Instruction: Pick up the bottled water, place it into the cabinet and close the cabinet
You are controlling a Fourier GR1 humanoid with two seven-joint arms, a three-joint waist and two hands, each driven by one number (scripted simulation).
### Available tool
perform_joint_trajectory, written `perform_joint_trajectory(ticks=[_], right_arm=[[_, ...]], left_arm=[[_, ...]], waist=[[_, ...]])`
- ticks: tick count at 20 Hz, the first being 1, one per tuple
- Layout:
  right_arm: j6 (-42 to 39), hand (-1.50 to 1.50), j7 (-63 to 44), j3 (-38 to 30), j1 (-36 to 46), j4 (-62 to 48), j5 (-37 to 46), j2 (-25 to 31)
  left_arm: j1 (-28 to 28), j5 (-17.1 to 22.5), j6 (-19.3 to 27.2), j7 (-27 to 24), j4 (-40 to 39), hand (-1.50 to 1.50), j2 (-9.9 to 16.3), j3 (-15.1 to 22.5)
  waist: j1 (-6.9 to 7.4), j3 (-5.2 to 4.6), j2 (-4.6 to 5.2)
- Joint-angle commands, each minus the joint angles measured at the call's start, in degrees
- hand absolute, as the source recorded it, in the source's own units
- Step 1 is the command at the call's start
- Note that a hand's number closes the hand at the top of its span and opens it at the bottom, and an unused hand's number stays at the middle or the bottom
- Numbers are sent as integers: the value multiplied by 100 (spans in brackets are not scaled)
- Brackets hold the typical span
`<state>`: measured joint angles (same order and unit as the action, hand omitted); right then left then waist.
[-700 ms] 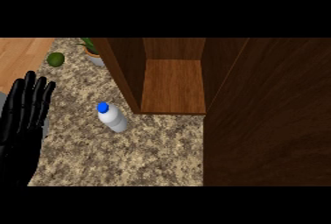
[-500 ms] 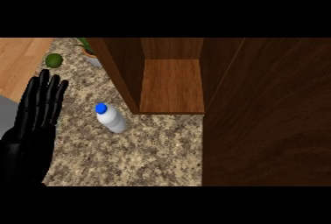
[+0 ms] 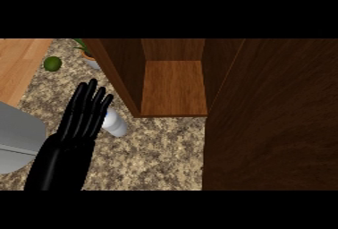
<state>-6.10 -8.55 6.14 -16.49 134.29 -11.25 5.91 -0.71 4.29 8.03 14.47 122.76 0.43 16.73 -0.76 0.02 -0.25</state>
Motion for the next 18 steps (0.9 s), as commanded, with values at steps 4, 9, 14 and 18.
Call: perform_joint_trajectory(ticks=[4,9,14,18], right_arm=[[-358,-150,-516,-565,-821,1064,-1021,282],[-194,-150,-1035,-462,-642,1332,-868,249],[-736,-150,-373,-773,-1278,1296,-1193,197],[-576,-150,-703,-870,-1106,1406,-1333,162]], left_arm=[[81,-201,695,909,742,-150,-42,725],[224,-922,945,1556,1511,-150,-42,1305],[132,-1180,1201,1723,1574,-150,-42,1509],[368,-1452,1230,1741,1687,-150,-42,1780]], waist=[[30,0,8],[68,-1,1],[15,2,-7],[28,-1,-8]])
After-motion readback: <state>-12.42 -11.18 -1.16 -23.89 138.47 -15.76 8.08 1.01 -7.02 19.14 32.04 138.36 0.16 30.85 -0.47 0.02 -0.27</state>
